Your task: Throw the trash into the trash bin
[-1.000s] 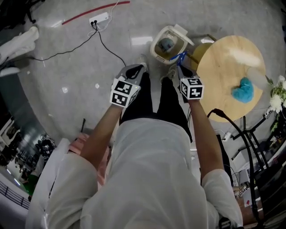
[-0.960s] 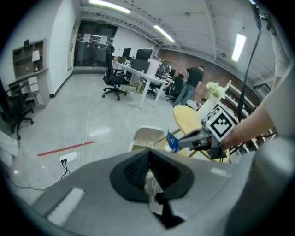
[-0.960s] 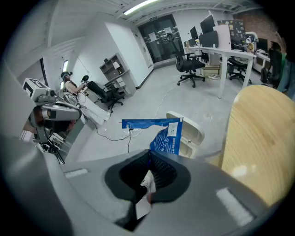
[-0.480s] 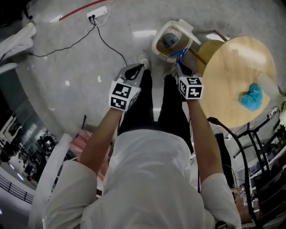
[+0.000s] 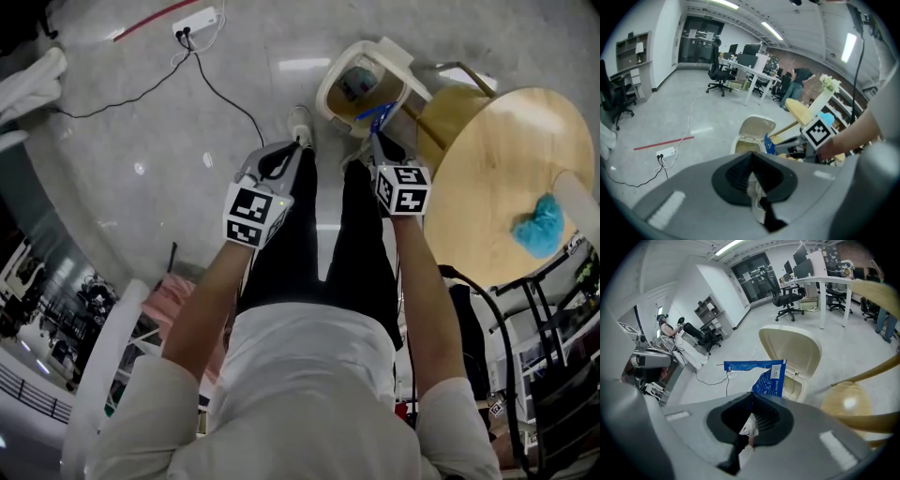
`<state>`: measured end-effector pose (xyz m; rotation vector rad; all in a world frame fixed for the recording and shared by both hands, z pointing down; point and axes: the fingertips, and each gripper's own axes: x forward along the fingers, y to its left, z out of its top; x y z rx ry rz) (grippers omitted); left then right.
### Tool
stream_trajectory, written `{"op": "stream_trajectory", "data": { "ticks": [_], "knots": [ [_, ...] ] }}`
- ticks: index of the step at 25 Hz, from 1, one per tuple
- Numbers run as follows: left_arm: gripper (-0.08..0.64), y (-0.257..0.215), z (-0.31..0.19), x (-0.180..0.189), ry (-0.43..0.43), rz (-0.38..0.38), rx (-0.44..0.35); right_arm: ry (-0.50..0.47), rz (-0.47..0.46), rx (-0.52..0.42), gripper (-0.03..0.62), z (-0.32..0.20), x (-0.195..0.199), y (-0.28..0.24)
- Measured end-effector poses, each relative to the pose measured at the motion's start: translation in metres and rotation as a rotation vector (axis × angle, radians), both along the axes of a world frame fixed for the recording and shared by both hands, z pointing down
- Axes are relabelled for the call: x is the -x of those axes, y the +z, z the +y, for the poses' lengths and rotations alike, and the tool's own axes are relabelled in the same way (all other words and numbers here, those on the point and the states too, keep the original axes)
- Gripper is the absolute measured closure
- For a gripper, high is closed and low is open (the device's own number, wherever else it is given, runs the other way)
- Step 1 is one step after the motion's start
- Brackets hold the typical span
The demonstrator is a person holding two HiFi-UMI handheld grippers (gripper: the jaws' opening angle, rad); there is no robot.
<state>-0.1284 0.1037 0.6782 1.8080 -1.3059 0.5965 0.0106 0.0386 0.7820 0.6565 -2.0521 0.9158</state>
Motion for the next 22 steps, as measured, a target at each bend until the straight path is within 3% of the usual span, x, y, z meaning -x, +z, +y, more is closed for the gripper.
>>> {"op": "stream_trajectory", "data": {
  "ticks": [12,22],
  "knots": [
    [0.555,0.056,0.011,-0.004,-0.014,0.019,0.043,0.027,0.025,0.022,0.588,0.004,0.002,0.073],
    [0.555,0.086,0.002,-0.015,0.034,0.049,0.065,0.070,0.049,0.049,0.586,-0.004,-0.004,0.114]
  ]
}}
